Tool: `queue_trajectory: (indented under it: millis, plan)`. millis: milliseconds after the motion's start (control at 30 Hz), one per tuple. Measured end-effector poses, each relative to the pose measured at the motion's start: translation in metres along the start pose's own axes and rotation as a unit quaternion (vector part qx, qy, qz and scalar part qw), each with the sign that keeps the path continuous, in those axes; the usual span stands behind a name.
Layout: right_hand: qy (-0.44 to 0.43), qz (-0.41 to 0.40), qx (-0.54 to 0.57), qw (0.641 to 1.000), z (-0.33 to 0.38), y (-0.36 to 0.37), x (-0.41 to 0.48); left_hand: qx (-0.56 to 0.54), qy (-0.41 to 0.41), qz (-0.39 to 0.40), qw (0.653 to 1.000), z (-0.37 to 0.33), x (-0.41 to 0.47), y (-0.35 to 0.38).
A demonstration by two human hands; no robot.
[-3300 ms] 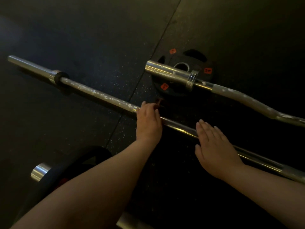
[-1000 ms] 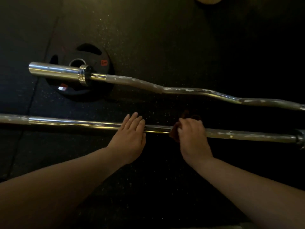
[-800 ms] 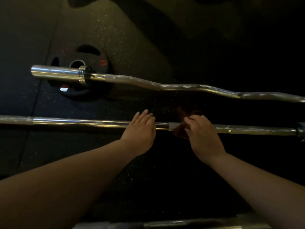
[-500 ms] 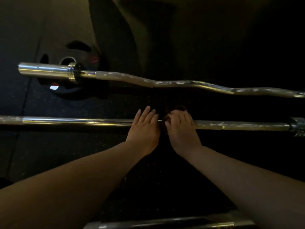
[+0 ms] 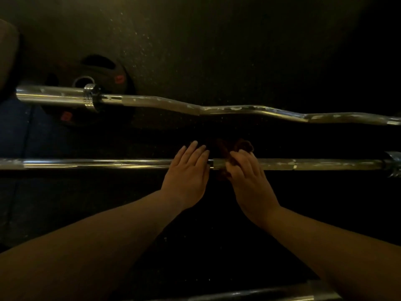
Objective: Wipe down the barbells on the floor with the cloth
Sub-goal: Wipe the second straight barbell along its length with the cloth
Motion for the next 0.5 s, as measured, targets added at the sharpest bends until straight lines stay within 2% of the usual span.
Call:
queue_trajectory:
  millis: [100,200,267,367,433,500]
  plan:
    - [0.004,0.021,0.003,1.000,-0.001,-0.006,0.011,0.001,-0.005,0.004,1.000,-0.001,0.001,-0.001]
    - [0.072,0.066,0.051,0.994,-0.002,-0.018,0.035,0.011,-0.001,0.007,1.000,-0.001,0.000,-0.001]
    - [0.086,0.055,0.075,0.992,0.002,-0.018,0.028,0.014,-0.005,0.006,1.000,-0.002,-0.001,-0.001]
    - [0.027,0.037,0.005,0.999,0.020,-0.003,0.000,0.015,-0.011,0.021,1.000,-0.003,0.001,-0.001]
    - [-0.006,0.036,-0.002,0.999,0.021,0.004,-0.003,0.019,-0.010,0.021,1.000,-0.002,0.001,-0.001]
    - [0.000,0.045,0.010,0.999,0.014,-0.004,0.010,0.019,-0.006,0.019,1.000,-0.002,0.001,-0.001]
Point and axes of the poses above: each hand's wrist, its own x-axis towards the middle knuckle, its own y-axis out of the palm, z = x × y, the point moved 9 cm from there along x, towards the middle knuckle, and after that the axes turned 14 degrees about z, right-handed, at the moved point
